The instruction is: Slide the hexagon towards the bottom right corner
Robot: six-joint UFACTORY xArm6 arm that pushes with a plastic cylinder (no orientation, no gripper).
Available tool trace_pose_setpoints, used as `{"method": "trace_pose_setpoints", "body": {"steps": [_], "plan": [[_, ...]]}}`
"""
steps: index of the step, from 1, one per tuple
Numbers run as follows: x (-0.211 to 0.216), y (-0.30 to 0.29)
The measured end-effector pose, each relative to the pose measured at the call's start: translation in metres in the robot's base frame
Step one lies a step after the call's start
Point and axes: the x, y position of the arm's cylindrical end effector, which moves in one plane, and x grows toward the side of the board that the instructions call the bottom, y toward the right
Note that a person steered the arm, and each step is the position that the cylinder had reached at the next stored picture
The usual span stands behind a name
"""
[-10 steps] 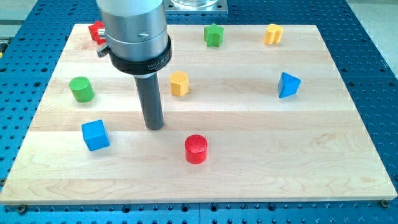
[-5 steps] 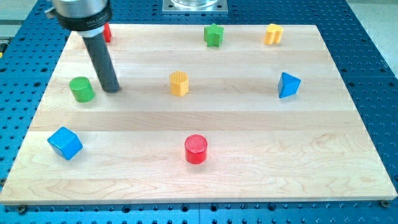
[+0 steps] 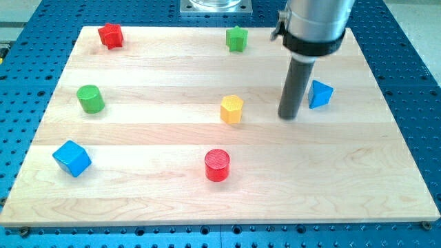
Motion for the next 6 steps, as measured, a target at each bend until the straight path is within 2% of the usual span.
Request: {"method": "trace_pose_setpoints", "body": {"steps": [1,2,3,4,5,6], "plan": [[-0.056,-0.043],[-0.045,-0.073],[-0.007,-0.087],[-0.003,-0.113],[0.036,-0.089],[0.050,-0.035]]}}
